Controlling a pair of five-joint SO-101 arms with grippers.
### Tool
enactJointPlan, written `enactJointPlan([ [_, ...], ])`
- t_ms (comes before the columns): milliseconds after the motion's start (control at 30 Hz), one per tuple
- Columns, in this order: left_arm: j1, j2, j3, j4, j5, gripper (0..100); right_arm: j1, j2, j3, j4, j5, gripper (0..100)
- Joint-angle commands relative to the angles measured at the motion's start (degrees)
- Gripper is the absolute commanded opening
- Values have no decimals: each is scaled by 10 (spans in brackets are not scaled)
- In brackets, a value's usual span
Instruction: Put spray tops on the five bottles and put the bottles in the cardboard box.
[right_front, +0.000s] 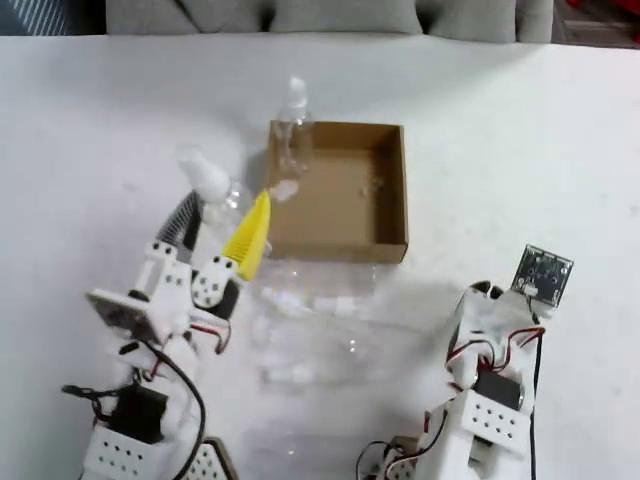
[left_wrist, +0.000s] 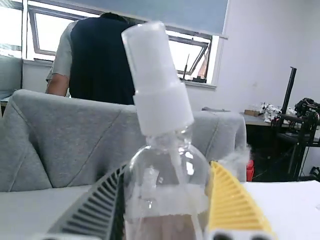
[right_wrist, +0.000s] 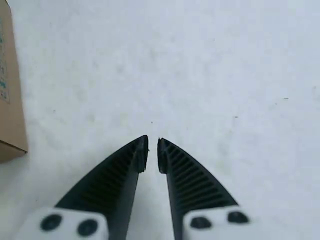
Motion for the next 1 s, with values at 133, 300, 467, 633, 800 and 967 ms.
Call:
enactJointPlan([
  [133, -3, 260, -184, -48, 9, 20, 7, -5, 5, -13, 1, 15],
  [300, -6, 437, -255, -133, 9, 20, 7, -5, 6, -16, 1, 15],
  [467, -3, 579, -283, -227, 9, 20, 6, -5, 6, -16, 3, 15],
  [633, -3, 710, -301, -327, 9, 20, 6, -5, 6, -16, 5, 15],
  [800, -3, 834, -331, -392, 6, 20, 0, -5, 6, -17, 5, 15],
  [967, -7, 935, -359, -455, 5, 20, -12, -5, 6, -17, 6, 15],
])
